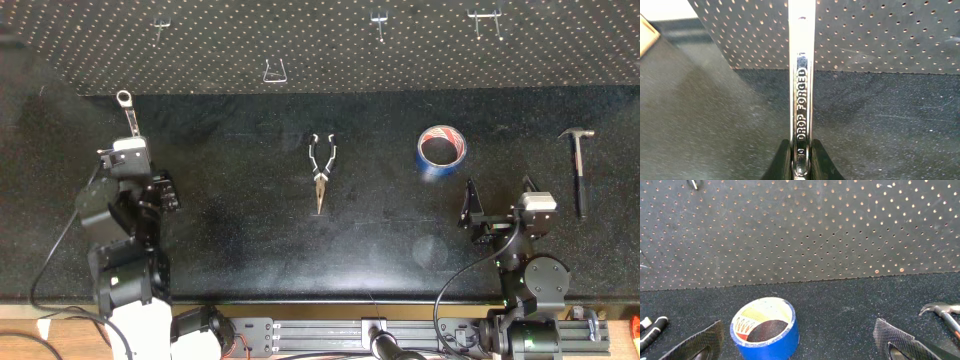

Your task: Place Tools Onto Pegboard

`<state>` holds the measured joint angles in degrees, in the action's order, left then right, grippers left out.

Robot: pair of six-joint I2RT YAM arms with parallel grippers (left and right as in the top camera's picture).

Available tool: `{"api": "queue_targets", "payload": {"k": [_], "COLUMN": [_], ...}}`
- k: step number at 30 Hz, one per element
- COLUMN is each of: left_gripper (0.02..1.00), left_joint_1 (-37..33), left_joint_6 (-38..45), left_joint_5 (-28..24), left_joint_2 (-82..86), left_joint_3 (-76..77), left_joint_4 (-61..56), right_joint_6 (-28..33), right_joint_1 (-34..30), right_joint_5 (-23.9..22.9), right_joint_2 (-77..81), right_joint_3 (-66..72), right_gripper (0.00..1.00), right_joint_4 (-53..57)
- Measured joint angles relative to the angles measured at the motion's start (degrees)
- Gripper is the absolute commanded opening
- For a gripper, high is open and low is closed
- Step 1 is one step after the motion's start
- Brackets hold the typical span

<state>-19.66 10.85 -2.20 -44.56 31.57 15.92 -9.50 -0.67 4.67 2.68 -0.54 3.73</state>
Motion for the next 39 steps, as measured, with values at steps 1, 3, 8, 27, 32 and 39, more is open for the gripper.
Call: {"api": "queue_targets", "payload": {"k": [1, 3, 8, 27, 32, 39], "left_gripper": [0.029, 0.029, 0.029, 0.029, 0.027, 0.029], "left_joint_1": [0.0, 1.6, 8.2, 8.1, 8.2, 8.2], "left_joint_6": [-1.4, -3.1, -0.6, -3.5, -3.7, -3.7], "left_joint_5": [-0.7, -1.6, -2.4, -0.7, -0.6, -0.6], "left_joint_2": [-2.1, -6.6, -14.4, -22.9, -22.9, -24.9], "left_joint_3": [0.0, 0.7, 7.9, 16.6, 16.6, 16.6], "left_joint_4": [0.2, 0.3, -0.8, 2.5, 2.9, 1.7], "right_joint_6": [0.0, 0.0, 0.0, 0.0, 0.0, 0.0], "right_joint_1": [0.0, 0.0, 0.0, 0.0, 0.0, 0.0], "right_joint_5": [0.0, 0.0, 0.0, 0.0, 0.0, 0.0], "right_joint_2": [0.0, 0.0, 0.0, 0.0, 0.0, 0.0], "right_joint_3": [0.0, 0.0, 0.0, 0.0, 0.0, 0.0], "right_gripper": [0.976, 0.976, 0.976, 0.976, 0.976, 0.976], "right_joint_4": [0.0, 0.0, 0.0, 0.0, 0.0, 0.0]}}
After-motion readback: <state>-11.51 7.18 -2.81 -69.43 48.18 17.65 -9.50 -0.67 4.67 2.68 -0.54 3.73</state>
